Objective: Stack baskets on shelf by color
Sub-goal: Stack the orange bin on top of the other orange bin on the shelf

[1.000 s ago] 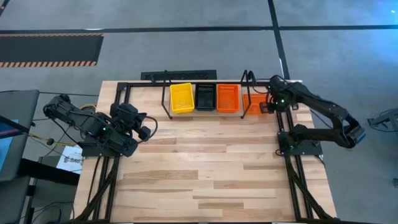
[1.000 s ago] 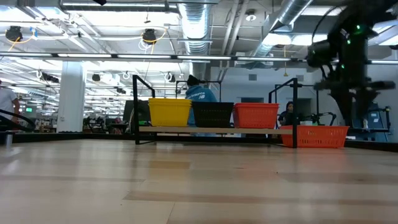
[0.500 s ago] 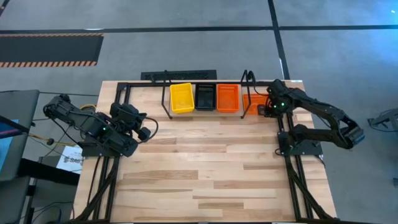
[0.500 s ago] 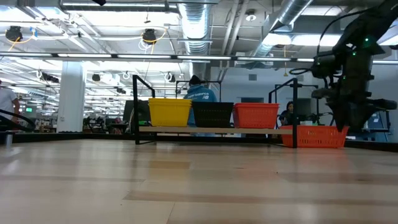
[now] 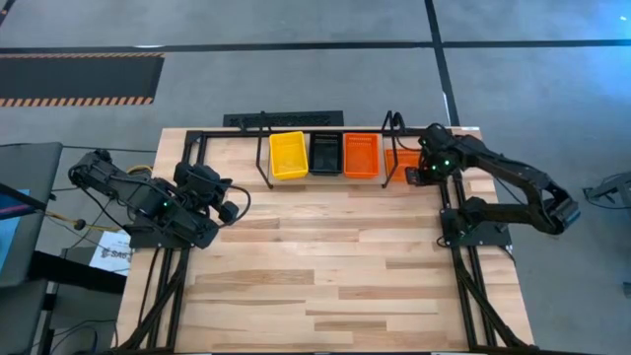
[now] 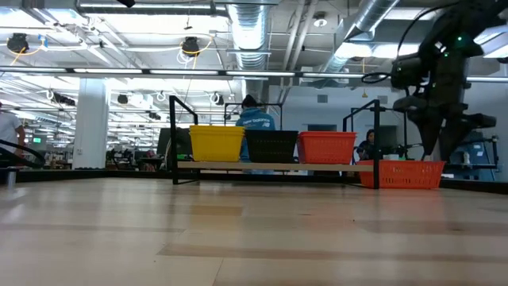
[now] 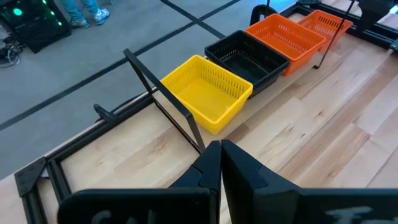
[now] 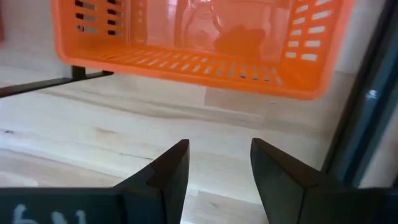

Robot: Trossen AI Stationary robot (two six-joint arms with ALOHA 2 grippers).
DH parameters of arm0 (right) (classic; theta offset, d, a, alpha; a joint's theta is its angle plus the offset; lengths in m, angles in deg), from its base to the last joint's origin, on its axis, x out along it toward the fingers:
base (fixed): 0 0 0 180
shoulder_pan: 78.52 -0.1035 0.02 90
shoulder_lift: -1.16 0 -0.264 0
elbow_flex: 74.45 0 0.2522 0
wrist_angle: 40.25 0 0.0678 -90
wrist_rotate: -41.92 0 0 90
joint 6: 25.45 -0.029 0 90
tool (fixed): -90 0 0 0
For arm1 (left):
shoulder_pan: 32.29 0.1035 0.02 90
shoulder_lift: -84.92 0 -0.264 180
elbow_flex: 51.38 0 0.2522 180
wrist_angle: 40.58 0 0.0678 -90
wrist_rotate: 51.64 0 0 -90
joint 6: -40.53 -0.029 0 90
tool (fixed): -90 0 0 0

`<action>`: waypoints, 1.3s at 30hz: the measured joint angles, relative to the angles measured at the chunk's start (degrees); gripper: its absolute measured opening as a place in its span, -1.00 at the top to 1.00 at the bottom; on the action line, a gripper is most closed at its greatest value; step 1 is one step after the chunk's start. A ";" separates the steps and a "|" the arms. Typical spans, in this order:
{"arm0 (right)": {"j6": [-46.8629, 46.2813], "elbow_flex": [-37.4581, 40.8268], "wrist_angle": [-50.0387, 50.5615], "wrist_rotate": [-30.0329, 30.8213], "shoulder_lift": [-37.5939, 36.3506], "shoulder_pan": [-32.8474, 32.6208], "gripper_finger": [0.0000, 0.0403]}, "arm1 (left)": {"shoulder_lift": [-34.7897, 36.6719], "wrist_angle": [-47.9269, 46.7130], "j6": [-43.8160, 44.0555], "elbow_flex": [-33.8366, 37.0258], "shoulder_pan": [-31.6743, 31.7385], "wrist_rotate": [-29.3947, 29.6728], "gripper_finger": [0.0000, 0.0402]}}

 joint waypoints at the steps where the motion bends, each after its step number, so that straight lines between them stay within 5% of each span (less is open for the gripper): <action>1: 0.02 -0.64 0.81 0.10 0.00 0.02 0.04 | 0.00 0.00 0.02 0.00 -0.01 0.00 1.00; 17: 6.33 -8.48 4.13 10.20 0.02 4.22 0.06 | 0.00 0.00 0.39 0.00 -0.01 0.07 1.00; 25: 6.39 -8.44 3.70 10.63 0.70 9.40 0.09 | 0.00 0.00 0.16 0.00 -0.01 0.22 1.00; 39: 7.29 -5.00 -3.29 10.10 11.58 9.43 0.10 | 0.00 0.02 0.00 0.00 0.00 0.08 1.00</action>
